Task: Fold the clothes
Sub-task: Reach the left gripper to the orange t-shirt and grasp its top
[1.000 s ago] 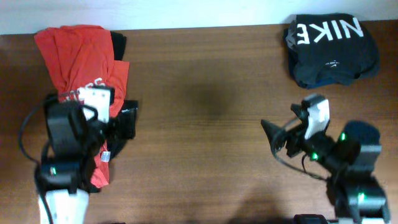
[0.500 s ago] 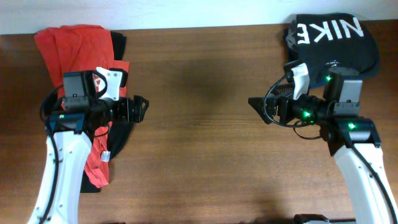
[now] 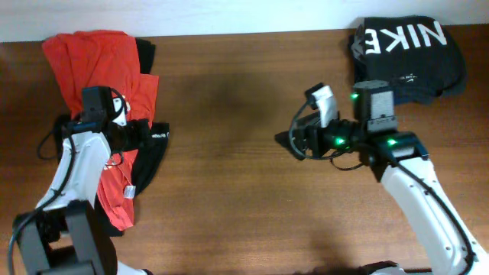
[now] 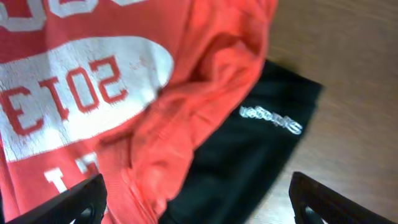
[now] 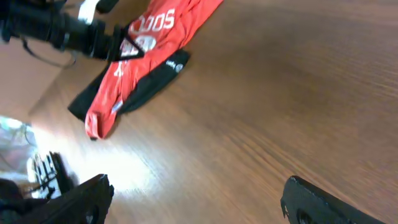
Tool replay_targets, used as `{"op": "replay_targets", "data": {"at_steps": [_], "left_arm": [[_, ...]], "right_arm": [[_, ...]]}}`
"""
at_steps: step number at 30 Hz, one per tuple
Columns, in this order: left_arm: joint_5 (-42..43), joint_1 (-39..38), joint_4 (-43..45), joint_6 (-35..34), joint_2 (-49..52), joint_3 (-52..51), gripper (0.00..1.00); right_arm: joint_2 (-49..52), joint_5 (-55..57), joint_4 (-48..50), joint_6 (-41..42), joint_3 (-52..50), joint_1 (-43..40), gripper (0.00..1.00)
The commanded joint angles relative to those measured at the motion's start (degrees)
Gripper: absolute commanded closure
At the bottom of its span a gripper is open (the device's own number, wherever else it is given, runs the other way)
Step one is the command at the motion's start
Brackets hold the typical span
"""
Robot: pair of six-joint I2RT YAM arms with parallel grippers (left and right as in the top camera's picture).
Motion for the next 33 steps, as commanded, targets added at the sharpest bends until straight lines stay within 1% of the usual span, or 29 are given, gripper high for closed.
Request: {"op": "replay_targets", "data": {"at_steps": [1,6,7,8,9,13,15,19,23,25,27,28,31,33], "left_arm": [[-1.5,2.1,2.6,0.8,2.6,0.9,0.07],[-1.4,3.8,4.7,7.7,4.1,0.9,0.07],[-1.4,3.8,4.9,9.7,4.5,0.9,0.09],[-1.4,3.8,5.1,11.5,5.3,0.9,0.11],[-1.4,3.8,5.2,11.8,5.9,0.9,0.18],[-1.4,3.8,5.6,12.2,9.1,0.9,0.29],[-1.4,3.8,5.7,12.2,11.0,0.9,0.38],[-1.4,3.8,5.7,12.2,12.7,0.9,0.4],[-1.4,3.8,5.3,11.6,12.7,1.5,0.71],[-1.3,3.7,3.3,10.6,12.7,3.0,0.8],[-0.8,3.7,-0.6,10.6,12.7,6.2,0.96],[-0.5,3.7,-2.7,10.5,12.7,8.0,0.99],[2.2,3.7,-9.1,10.4,12.6,14.0,0.99],[6.2,3.6,-14.1,10.4,12.6,19.0,0.99]], "right_arm": [[0.1,6.5,0.2,-0.7,1.3,4.8,0.08],[0.1,9.7,0.2,-0.7,1.3,8.5,0.09],[0.1,9.8,0.2,-0.7,1.3,8.8,0.09],[0.1,9.8,0.2,-0.7,1.3,8.8,0.09],[0.1,9.8,0.2,-0.7,1.3,8.8,0.09],[0.1,9.8,0.2,-0.7,1.3,8.8,0.09],[0.1,9.8,0.2,-0.7,1.3,8.8,0.09],[0.1,9.8,0.2,-0.7,1.3,8.8,0.09],[0.1,9.8,0.2,-0.7,1.3,8.8,0.09],[0.1,9.8,0.2,-0.7,1.3,8.8,0.09],[0.1,9.8,0.2,-0.7,1.3,8.8,0.12],[0.1,9.8,0.2,-0.7,1.3,8.8,0.13],[0.1,11.2,0.2,-0.7,1.3,8.7,0.16],[0.1,11.3,0.2,-0.7,1.3,8.7,0.2]]}}
